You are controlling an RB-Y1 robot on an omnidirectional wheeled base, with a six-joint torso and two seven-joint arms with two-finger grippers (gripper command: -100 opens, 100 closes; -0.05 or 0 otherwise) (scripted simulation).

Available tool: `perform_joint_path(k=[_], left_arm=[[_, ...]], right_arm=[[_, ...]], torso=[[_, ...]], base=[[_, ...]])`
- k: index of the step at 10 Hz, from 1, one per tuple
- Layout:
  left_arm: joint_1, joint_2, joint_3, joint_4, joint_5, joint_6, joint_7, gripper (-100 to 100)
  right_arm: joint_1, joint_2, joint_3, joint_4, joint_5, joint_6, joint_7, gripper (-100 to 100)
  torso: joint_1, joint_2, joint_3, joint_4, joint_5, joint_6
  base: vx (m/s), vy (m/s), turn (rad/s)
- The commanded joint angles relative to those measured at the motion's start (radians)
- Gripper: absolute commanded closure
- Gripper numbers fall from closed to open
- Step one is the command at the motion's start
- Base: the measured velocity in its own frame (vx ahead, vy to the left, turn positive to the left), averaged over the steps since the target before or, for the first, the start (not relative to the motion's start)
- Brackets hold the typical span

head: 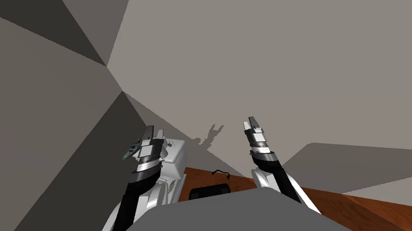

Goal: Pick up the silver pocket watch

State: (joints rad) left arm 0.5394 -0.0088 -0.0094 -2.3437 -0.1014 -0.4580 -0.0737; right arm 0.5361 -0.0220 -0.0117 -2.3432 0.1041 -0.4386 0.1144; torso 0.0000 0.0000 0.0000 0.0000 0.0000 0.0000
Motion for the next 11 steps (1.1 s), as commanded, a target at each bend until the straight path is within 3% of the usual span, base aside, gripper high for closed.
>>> perform_joint_path(k=[1,6,8,11], left_arm=[[-0.002,0.037,0.002,0.011,0.0,0.016,-0.001,-100],[-0.012,0.12,0.011,0.074,-0.002,0.1,-0.005,-100],[-0.013,0.126,0.012,0.084,-0.002,0.114,-0.005,-100],[-0.02,0.14,0.019,0.128,-0.003,0.173,-0.008,-100]], right_arm=[[0.0,0.0,0.0,0.0,0.0,0.0,0.0,0],[0.0,0.0,0.0,0.0,0.0,0.0,0.0,0],[0.0,0.0,0.0,0.0,0.0,0.0,0.0,0],[0.0,0.0,0.0,0.0,0.0,0.0,0.0,0]], torso=[[0.0,0.0,0.0,0.0,0.0,0.0],[0.001,-0.002,-0.001,0.0,0.0,0.0],[0.001,-0.002,-0.001,0.0,0.0,0.0],[0.001,-0.002,-0.001,-0.001,0.0,0.0]], base=[[0.01,0.005,0.004],[0.026,0.011,0.005],[0.022,0.008,0.003],[0.03,0.011,0.007]])
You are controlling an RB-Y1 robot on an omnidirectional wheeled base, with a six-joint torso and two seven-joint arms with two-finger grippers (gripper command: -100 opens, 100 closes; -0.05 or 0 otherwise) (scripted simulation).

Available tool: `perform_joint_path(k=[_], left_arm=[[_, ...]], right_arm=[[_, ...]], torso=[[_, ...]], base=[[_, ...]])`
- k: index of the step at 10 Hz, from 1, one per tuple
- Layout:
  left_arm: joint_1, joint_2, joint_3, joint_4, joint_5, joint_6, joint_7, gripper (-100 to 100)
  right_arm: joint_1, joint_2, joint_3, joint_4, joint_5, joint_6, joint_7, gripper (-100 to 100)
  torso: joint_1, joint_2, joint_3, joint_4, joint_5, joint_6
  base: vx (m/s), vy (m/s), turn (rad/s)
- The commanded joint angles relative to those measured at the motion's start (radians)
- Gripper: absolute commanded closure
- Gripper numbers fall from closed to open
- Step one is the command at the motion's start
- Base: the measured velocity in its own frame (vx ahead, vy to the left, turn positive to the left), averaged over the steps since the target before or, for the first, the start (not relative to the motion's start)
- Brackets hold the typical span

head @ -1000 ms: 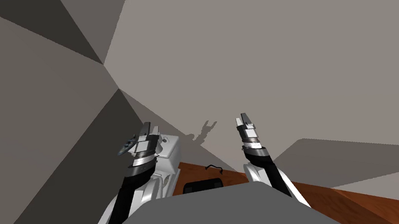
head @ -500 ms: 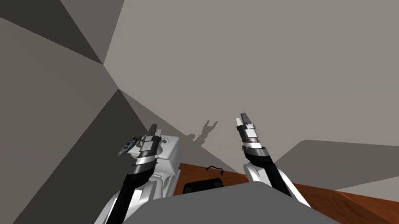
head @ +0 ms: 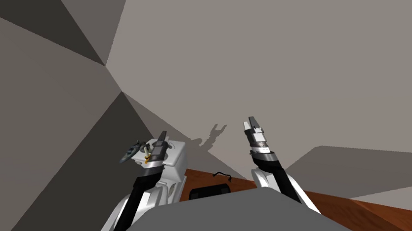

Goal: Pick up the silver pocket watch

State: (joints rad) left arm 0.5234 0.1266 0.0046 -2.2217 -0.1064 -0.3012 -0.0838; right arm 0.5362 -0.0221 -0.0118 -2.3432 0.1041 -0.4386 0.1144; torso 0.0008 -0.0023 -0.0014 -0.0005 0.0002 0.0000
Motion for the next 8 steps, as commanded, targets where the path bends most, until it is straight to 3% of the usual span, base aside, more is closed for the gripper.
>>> perform_joint_path(k=[1,8], left_arm=[[-0.006,0.007,0.006,0.018,0.001,0.032,0.001,-100],[-0.022,0.011,0.02,0.116,-0.001,0.164,-0.005,-100]], right_arm=[[0.0,0.0,0.0,0.0,0.0,0.0,0.0,0],[0.0,0.0,0.0,0.0,0.0,0.0,0.0,0]], torso=[[0.0,0.0,0.0,0.0,0.0,0.0],[0.0,0.0,0.0,0.0,0.0,0.0]], base=[[0.029,0.012,0.006],[0.033,0.012,0.006]])
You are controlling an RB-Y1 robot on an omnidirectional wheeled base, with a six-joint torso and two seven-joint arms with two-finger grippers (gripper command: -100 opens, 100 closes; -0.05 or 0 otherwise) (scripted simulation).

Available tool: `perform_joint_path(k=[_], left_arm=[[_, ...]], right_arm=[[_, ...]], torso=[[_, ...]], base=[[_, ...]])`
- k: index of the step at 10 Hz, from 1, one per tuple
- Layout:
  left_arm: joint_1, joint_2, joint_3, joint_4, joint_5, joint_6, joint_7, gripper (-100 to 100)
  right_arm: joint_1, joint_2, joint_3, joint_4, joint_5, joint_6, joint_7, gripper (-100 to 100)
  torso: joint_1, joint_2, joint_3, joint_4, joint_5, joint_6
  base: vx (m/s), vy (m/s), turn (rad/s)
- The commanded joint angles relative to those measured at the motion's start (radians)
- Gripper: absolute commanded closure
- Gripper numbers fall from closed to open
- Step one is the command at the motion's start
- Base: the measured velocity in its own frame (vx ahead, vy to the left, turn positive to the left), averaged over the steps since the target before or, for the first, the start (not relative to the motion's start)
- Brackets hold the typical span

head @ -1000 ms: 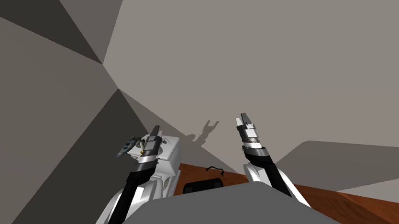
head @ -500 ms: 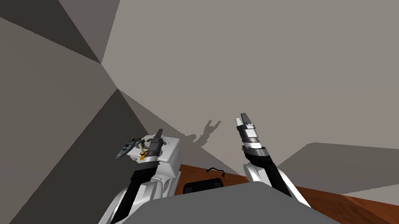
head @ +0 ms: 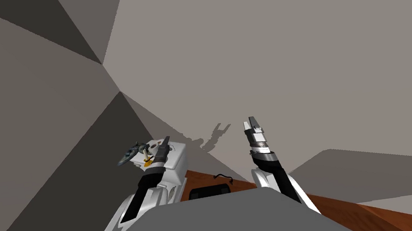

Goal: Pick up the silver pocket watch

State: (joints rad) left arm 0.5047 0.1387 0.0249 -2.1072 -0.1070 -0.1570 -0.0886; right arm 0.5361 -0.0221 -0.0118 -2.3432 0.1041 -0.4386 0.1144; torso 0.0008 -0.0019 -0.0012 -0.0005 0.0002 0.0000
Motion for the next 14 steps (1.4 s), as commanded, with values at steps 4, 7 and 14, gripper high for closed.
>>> perform_joint_path(k=[4,7,14], left_arm=[[-0.01,-0.009,0.007,0.049,-0.002,0.084,-0.003,-100],[-0.015,-0.018,0.012,0.082,-0.003,0.128,-0.005,-100],[-0.02,-0.07,0.058,0.132,-0.01,0.198,-0.011,-100]], right_arm=[[0.0,0.0,0.0,0.0,0.0,0.0,0.0,0],[0.0,0.0,0.0,0.0,0.0,0.0,0.0,0],[0.0,0.0,0.0,0.0,0.0,0.0,0.0,0]], torso=[[0.0,0.0,0.0,0.0,0.0,0.0],[0.0,0.0,0.0,0.0,0.0,0.0],[0.002,0.0,0.0,-0.001,0.001,0.0]], base=[[0.027,0.011,0.005],[0.026,0.01,0.005],[0.02,0.007,-0.046]])
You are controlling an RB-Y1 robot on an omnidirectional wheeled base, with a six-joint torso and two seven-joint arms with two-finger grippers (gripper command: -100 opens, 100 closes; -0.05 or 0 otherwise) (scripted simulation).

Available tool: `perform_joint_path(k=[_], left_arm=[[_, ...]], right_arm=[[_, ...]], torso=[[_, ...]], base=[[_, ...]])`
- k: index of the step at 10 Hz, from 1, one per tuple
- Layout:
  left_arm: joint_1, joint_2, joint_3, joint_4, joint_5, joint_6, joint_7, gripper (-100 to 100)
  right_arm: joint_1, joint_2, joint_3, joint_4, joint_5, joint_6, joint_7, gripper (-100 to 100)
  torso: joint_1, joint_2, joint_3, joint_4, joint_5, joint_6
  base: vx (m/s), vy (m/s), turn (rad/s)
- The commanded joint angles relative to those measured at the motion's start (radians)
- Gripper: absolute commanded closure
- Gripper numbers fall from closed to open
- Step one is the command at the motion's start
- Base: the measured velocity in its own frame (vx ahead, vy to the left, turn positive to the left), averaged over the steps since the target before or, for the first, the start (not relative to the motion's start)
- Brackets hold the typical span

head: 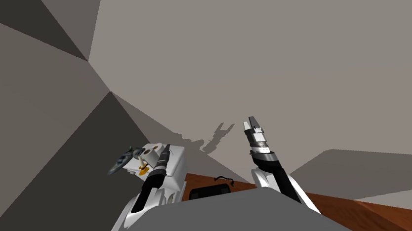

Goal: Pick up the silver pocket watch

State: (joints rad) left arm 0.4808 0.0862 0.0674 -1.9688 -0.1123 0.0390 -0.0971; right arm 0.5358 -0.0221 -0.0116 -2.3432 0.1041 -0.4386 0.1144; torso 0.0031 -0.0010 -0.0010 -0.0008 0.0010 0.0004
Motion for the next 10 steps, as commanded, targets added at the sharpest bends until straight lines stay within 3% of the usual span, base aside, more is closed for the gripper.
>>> perform_joint_path(k=[1,8,9,10], left_arm=[[0.01,-0.03,0.035,-0.011,-0.006,0.001,-0.002,-100],[0.054,-0.115,0.173,-0.042,-0.014,-0.001,0.001,-100],[0.048,-0.106,0.161,-0.034,-0.012,-0.005,0.001,-100],[0.049,-0.107,0.163,-0.035,-0.012,-0.005,0.001,100]], right_arm=[[0.0,0.0,0.0,0.0,0.0,0.0,0.0,0],[0.0,0.0,0.0,0.0,0.0,0.0,0.0,0],[0.0,0.0,0.0,0.0,0.0,0.0,0.0,0],[0.0,0.0,0.0,0.0,0.0,0.0,0.0,0]], torso=[[0.0,0.0,0.0,0.0,0.0,0.0],[0.001,0.001,0.001,0.0,0.0,-0.001],[0.001,0.001,0.001,0.0,0.0,-0.001],[0.001,0.0,0.0,0.0,0.0,-0.001]], base=[[-0.02,0.02,-0.368],[-0.018,0.012,-0.241],[-0.008,0.009,-0.033],[-0.003,0.001,0.011]])
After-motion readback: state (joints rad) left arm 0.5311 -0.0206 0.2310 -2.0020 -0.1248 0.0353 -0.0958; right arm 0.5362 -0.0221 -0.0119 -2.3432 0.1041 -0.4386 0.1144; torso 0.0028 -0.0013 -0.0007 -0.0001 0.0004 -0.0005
